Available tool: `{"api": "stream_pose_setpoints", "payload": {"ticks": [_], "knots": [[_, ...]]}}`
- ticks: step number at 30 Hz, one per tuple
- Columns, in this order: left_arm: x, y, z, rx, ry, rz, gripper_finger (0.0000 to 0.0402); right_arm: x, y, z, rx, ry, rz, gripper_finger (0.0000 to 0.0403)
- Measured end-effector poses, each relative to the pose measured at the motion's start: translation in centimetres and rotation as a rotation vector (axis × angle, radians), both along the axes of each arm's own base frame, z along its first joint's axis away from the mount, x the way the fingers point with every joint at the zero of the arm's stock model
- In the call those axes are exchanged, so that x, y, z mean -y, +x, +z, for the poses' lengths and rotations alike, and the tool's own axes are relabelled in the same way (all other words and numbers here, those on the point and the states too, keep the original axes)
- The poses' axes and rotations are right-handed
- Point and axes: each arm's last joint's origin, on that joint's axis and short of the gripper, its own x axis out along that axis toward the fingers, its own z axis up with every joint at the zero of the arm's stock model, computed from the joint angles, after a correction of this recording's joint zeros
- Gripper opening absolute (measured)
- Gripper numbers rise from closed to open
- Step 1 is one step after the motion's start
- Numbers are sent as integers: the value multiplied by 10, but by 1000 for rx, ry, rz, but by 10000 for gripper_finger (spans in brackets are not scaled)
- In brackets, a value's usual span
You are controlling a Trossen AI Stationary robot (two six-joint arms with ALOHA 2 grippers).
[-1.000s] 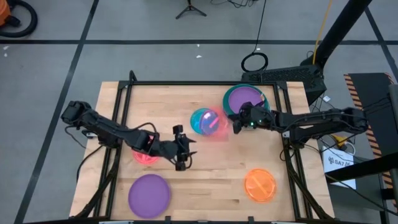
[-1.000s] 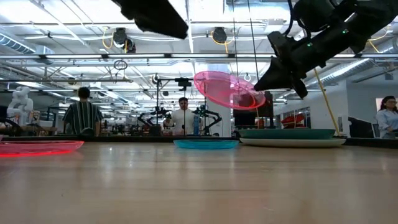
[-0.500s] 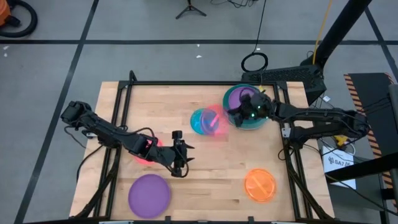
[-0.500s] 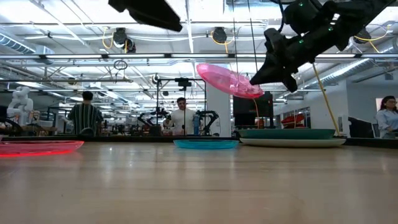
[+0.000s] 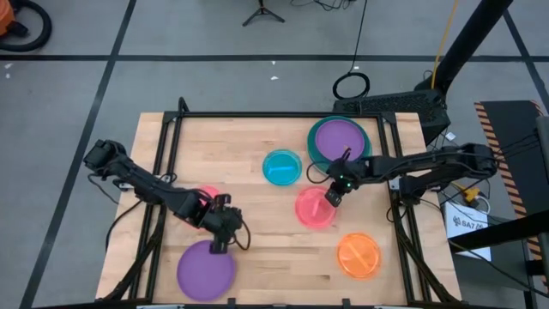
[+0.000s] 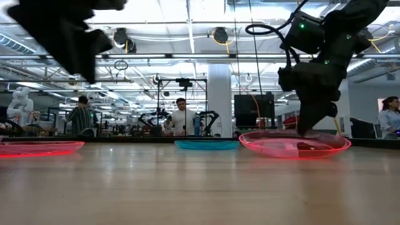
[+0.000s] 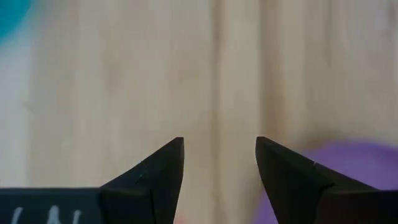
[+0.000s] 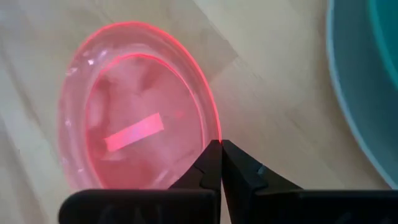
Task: Stack plastic plates
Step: Stack the purple plate on top of the other purple plate
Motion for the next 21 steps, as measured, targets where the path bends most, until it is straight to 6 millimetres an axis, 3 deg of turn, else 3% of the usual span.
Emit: {"api": "stream_pose_setpoints", "payload": {"ticks": [8,16,21], "knots": [[23,-10,-21,-133,-82,-29,204,0,1,-2,-12,1,-4,18],[44,-10,-52,-241,-62,-98,204,0,-2,-3,-41,20,-26,86],[49,-8,-56,-223,-50,-116,205,-1,-5,-5,-75,38,-54,122]]}}
